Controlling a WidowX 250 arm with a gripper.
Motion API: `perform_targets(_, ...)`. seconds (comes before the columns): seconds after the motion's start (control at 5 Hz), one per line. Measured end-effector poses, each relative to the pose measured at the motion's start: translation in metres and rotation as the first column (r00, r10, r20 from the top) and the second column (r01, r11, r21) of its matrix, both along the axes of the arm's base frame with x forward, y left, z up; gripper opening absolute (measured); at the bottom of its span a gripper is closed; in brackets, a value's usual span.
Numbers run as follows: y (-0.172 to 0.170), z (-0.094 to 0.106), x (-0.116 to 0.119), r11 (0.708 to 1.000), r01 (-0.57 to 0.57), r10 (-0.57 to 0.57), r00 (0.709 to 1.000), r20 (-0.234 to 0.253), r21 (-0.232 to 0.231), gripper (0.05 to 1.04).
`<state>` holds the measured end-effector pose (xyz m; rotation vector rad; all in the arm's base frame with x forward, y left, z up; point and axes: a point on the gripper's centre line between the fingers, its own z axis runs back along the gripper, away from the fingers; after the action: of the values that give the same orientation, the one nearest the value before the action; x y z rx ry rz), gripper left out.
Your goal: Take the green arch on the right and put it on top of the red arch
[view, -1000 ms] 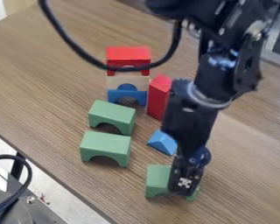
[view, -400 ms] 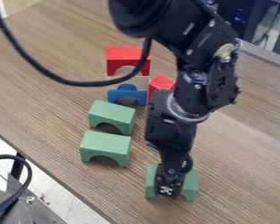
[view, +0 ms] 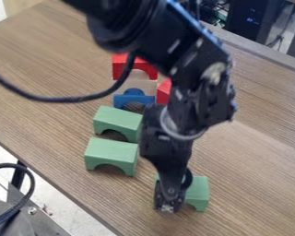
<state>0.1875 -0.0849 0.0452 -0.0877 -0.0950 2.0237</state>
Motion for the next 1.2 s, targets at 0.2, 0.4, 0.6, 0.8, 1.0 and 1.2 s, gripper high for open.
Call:
perform_targets(0.2, -0.002, -0.003, 0.001, 0.997, -0.073, 0.074, 0.996, 0.053, -0.011, 0.999)
perform_targets(0.4, -0.003, -0.005, 0.0, 0.989, -0.128, 0.135, 0.985, 0.105, -0.074, 0.961)
perform_targets(0.6, 0.0, -0.003, 0.005, 0.983, -0.157, 0.167, 0.979, 0.118, -0.096, 0.686)
perform_targets(0.8, 0.006, 0.008, 0.01, 0.984, -0.131, 0.145, 0.983, 0.112, -0.124, 0.536)
perform_targets(1.0, 0.011, 0.043, 0.023, 0.993, -0.054, 0.071, 0.985, 0.159, -0.106, 0.536)
perform_targets(1.2, 0.019, 0.079, 0.028, 0.996, -0.006, 0.023, 0.982, 0.187, -0.09, 0.536)
